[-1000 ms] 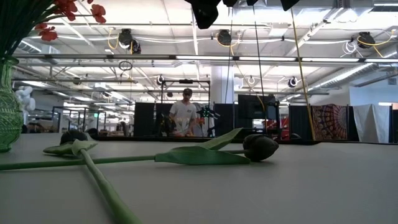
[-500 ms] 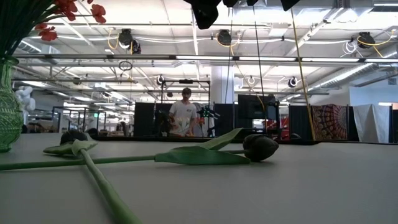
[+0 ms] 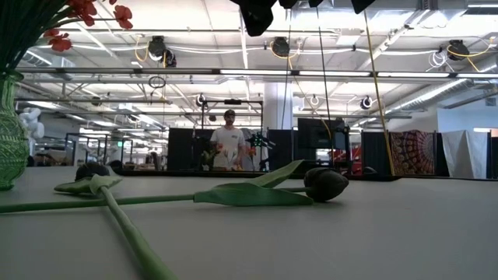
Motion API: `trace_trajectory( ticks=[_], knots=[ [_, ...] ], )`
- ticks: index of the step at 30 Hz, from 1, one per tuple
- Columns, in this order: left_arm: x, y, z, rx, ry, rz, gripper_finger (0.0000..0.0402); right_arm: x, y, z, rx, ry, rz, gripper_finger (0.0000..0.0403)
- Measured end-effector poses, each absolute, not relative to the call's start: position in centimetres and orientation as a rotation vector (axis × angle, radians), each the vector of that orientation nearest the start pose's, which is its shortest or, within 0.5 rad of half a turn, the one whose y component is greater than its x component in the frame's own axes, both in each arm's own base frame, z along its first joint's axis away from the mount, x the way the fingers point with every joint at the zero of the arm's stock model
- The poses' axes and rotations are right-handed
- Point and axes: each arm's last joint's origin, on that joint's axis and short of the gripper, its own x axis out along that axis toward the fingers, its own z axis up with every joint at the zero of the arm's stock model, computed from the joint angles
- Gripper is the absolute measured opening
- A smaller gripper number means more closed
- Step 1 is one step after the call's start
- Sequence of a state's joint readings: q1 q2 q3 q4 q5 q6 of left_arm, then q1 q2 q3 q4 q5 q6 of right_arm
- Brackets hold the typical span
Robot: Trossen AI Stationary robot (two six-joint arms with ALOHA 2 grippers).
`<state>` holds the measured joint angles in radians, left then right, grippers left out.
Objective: Sort flowers into vase by color
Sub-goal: Put the right black flower into the blue vase
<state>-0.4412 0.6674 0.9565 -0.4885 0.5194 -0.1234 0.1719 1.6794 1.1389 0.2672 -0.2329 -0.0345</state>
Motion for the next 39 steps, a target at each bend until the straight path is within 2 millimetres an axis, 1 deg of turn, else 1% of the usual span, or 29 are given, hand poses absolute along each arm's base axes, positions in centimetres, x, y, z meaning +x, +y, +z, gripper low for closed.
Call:
trace_trajectory(
  ticks=[17, 20, 33, 36, 39],
  knots=[
    [10.36, -6.48, 37.59, -0.121, 0.265, -0.943, 0.0187, 37.51, 7.21, 26.54, -0.025, 0.268, 0.408, 0.0123],
    [10.44, -6.52, 37.5, -0.094, 0.26, -0.946, 0.0187, 37.51, 7.21, 26.54, -0.025, 0.268, 0.408, 0.0123],
    [10.81, -6.7, 37.11, -0.1, 0.302, -0.942, 0.0187, 37.51, 7.21, 26.55, -0.025, 0.267, 0.408, 0.0123],
    [11.0, -6.78, 37.05, -0.101, 0.307, -0.942, 0.0195, 37.51, 7.21, 26.55, -0.025, 0.268, 0.408, 0.0123],
    [11.17, -6.86, 37.02, -0.101, 0.309, -0.941, 0.022, 37.51, 7.21, 26.55, -0.025, 0.268, 0.408, 0.0123]
  ],
)
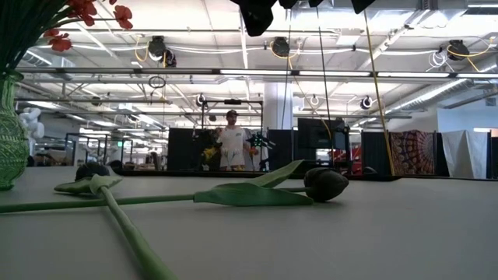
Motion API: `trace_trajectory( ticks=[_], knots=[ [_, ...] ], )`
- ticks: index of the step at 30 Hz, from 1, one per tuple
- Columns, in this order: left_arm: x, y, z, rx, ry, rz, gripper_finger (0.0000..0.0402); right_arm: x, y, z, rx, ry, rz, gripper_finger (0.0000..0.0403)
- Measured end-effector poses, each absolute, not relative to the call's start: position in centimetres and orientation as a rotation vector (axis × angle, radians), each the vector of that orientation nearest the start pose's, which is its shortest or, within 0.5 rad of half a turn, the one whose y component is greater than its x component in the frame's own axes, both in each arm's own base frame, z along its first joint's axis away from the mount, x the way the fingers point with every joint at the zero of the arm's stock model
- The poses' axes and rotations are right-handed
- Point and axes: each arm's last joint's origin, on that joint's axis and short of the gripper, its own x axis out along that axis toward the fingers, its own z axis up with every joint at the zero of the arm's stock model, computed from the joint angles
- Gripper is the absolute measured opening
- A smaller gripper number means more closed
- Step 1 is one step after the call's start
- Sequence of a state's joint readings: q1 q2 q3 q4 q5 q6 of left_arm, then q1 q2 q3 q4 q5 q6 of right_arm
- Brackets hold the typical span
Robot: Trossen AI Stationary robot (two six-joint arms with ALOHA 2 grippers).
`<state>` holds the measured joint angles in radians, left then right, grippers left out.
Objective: Sort flowers into vase by color
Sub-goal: Put the right black flower into the blue vase
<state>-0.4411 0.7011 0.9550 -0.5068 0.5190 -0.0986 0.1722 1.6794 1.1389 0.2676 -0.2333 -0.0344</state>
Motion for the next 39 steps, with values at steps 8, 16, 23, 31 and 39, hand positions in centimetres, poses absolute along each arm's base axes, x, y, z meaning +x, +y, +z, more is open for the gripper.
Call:
trace_trajectory(
  ticks=[8, 16, 23, 31, 39],
  knots=[
    [11.3, -6.9, 36.9, -0.101, 0.316, -0.941, 0.0335, 37.5, 7.2, 26.5, -0.025, 0.267, 0.408, 0.0123],
    [11.4, -7.0, 37.0, -0.099, 0.304, -0.942, 0.0387, 37.5, 7.2, 26.5, -0.025, 0.268, 0.407, 0.0123],
    [11.3, -6.9, 37.6, -0.087, 0.232, -0.926, 0.0398, 37.5, 7.2, 26.5, -0.025, 0.268, 0.408, 0.0123],
    [10.5, -6.1, 38.2, -0.078, 0.164, -0.794, 0.0398, 37.5, 7.2, 26.5, -0.025, 0.268, 0.408, 0.0123],
    [9.3, -4.8, 38.8, -0.071, 0.083, -0.561, 0.0397, 37.5, 7.2, 26.5, -0.025, 0.268, 0.408, 0.0123]
  ],
)
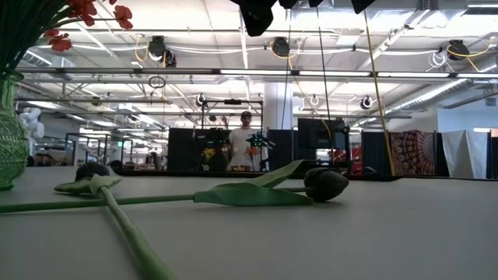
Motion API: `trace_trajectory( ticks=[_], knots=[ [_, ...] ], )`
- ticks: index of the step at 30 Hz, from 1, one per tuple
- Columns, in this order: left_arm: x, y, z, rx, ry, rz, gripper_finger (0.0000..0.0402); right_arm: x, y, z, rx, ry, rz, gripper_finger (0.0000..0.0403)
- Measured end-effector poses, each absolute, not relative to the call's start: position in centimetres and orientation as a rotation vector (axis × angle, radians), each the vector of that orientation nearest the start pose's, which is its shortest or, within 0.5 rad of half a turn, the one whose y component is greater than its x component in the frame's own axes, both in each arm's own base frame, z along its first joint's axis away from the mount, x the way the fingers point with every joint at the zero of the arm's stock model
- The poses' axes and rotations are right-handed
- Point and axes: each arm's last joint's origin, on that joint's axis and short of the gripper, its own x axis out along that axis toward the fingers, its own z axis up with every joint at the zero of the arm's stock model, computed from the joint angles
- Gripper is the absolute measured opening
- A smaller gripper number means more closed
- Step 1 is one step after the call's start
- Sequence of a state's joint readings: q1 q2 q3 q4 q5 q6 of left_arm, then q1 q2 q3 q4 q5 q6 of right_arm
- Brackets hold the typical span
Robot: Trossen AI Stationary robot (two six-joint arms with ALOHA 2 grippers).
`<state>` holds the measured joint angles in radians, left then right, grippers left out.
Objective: Sort flowers into vase by color
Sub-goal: Put the right black flower into the blue vase
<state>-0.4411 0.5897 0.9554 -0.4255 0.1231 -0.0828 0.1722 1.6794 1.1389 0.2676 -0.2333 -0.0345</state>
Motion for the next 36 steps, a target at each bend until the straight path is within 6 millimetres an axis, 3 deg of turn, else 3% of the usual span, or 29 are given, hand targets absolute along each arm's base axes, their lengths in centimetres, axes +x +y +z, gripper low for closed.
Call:
trace_trajectory(
  ticks=[4, 10, 36],
  knots=[
    [8.94, -4.22, 39.02, 0.082, 0.021, -0.443, 0.0397, 37.51, 7.21, 26.55, -0.025, 0.268, 0.408, 0.0123],
    [9.01, -4.2, 38.97, 0.327, -0.025, -0.428, 0.0397, 37.51, 7.21, 26.55, -0.025, 0.268, 0.408, 0.0123],
    [9.08, -4.23, 38.94, 0.327, -0.022, -0.428, 0.0397, 37.51, 7.21, 26.55, -0.025, 0.268, 0.408, 0.0123]
  ],
)
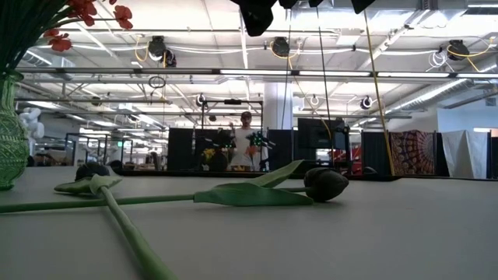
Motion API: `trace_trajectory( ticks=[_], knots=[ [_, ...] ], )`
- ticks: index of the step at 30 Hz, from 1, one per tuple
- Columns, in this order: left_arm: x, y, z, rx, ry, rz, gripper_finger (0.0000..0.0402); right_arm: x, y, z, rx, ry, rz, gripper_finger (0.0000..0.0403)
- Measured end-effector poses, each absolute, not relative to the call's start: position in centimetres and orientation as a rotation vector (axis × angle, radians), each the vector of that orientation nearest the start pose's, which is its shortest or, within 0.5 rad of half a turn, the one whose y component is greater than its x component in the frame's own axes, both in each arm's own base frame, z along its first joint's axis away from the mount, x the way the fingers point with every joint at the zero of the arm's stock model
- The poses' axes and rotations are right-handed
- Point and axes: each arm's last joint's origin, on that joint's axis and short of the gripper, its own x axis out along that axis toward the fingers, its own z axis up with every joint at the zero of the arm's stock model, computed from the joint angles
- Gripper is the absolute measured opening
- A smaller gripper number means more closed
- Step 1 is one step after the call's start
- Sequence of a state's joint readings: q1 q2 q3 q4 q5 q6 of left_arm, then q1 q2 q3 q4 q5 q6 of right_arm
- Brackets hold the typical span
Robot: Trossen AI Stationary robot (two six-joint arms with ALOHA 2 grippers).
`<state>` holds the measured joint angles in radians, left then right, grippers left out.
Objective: Sort flowers into vase by color
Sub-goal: Put the right black flower into the blue vase
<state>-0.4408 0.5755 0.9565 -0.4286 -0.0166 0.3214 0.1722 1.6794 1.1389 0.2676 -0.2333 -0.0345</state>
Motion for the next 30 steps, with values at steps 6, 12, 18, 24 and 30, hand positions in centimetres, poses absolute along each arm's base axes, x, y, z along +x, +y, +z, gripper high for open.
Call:
trace_trajectory(
  ticks=[6, 12, 18, 24, 30],
  knots=[
    [9.08, -4.23, 38.94, 0.327, -0.022, -0.428, 0.0397, 37.52, 7.19, 26.55, -0.025, 0.268, 0.407, 0.0123],
    [9.08, -4.23, 38.94, 0.327, -0.022, -0.428, 0.0397, 37.51, 7.21, 26.55, -0.025, 0.268, 0.408, 0.0123],
    [9.09, -4.23, 38.93, 0.327, -0.022, -0.428, 0.0397, 37.52, 7.2, 26.55, -0.025, 0.268, 0.407, 0.0123],
    [9.09, -4.24, 38.93, 0.327, -0.022, -0.428, 0.0397, 37.52, 7.21, 26.57, -0.025, 0.265, 0.408, 0.0123],
    [9.1, -4.24, 38.92, 0.327, -0.021, -0.429, 0.0397, 37.56, 7.21, 26.73, -0.035, 0.246, 0.409, 0.0123]
  ],
)
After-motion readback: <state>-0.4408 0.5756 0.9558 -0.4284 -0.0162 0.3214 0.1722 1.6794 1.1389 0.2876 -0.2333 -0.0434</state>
